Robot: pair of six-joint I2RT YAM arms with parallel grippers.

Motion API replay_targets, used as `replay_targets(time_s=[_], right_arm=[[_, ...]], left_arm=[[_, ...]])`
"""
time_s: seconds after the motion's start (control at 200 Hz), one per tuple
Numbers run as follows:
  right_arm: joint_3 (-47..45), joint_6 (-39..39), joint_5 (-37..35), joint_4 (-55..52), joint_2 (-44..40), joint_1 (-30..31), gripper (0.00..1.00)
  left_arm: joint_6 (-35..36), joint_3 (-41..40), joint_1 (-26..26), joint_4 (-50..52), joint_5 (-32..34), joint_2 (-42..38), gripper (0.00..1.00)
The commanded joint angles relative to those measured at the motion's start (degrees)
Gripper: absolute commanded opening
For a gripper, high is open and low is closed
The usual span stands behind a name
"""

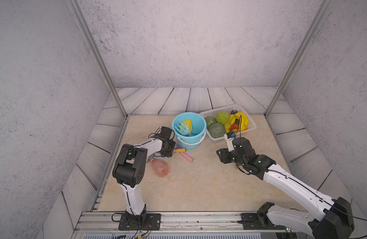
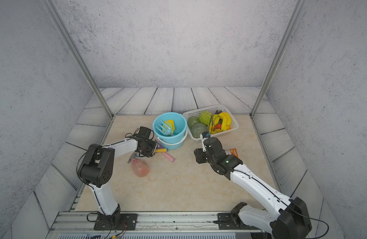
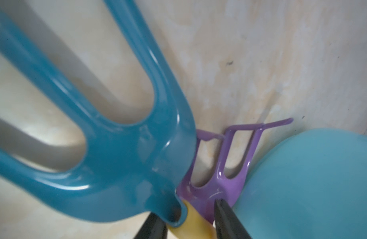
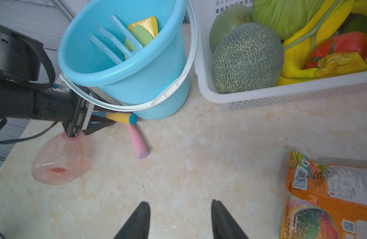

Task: Organize the gardening tools
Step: Pick up the gardening tool from the center of the board.

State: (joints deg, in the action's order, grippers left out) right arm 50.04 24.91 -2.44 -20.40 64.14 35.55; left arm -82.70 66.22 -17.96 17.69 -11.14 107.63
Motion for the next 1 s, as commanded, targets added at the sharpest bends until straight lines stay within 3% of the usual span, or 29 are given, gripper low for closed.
replay_targets(time_s=[0.0, 0.545, 0.991], right_arm=[[-0.7, 0.1, -1.5, -0.4, -1.1, -0.2, 0.53], [-1.2, 1.2, -0.9, -0.1, -2.1, -0.2, 0.53], [-0.9, 1.0, -1.0, -1.0, -3.5, -0.2, 0.53]], left_arm=[[0.5, -0.9, 0.7, 0.7, -0.1, -1.1, 0.39], [4.7, -1.4, 2.0, 4.0, 0.9, -9.1, 0.21], [12.3, -3.7, 3.6, 8.9, 1.3, -22.5, 0.12]])
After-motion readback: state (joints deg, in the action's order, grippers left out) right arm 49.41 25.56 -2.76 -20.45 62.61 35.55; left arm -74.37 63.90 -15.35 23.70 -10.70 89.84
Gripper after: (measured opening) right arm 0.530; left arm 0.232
